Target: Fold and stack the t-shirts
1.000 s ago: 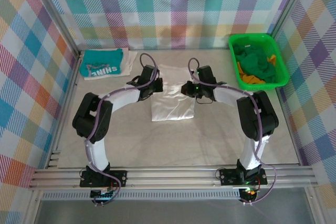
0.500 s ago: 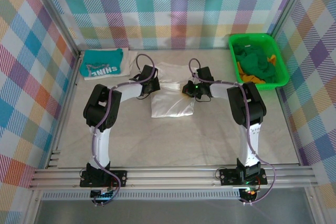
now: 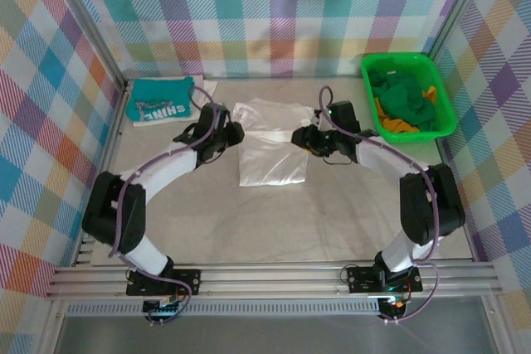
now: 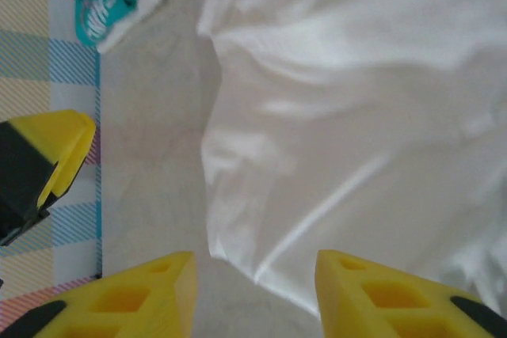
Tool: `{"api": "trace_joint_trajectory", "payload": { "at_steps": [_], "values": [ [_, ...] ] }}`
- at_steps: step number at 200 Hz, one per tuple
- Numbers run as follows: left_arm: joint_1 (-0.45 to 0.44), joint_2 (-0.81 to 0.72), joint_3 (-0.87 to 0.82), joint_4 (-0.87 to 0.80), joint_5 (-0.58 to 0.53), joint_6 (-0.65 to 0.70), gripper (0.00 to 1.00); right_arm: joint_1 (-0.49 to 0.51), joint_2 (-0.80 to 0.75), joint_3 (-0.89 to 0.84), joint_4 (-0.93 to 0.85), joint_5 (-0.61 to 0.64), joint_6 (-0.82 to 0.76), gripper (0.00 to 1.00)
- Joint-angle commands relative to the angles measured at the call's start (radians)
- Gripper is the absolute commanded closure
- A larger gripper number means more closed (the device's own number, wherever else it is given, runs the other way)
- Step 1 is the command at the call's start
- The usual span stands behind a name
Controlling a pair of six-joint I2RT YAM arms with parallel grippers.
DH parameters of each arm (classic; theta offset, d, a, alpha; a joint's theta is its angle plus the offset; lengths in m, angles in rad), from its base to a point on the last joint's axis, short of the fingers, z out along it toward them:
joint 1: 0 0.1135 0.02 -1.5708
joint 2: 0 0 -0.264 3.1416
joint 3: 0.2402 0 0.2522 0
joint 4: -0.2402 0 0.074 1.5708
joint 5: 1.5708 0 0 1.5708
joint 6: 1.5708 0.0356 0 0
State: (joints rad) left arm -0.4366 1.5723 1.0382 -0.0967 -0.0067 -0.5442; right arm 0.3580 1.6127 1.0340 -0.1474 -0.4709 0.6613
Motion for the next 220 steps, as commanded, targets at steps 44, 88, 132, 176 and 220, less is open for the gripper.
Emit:
{"api": "trace_joint_trajectory", "payload": {
  "at_steps": [44, 88, 132, 176, 220],
  "values": [
    [0.032, 0.017, -0.198, 0.114, 0.42, -0.062, 0.52, -0.028, 0.015, -0.125, -0.124, -0.091, 0.044, 0.4],
    [0.024, 0.087, -0.181, 0.06, 0.448, -0.049, 0.45, -0.03, 0.071, -0.131, -0.088, -0.113, 0.071, 0.38],
    [0.012, 0.097, -0.161, -0.047, 0.384, -0.049, 0.41, -0.027, 0.126, -0.105, -0.073, -0.134, 0.078, 0.38],
    [0.01, 0.021, -0.175, -0.145, 0.296, -0.035, 0.36, -0.027, 0.144, -0.105, -0.059, -0.133, 0.084, 0.39],
    [-0.031, 0.113, -0.142, -0.062, 0.337, -0.063, 0.38, -0.006, 0.172, -0.098, -0.014, -0.148, 0.112, 0.41]
  ]
}}
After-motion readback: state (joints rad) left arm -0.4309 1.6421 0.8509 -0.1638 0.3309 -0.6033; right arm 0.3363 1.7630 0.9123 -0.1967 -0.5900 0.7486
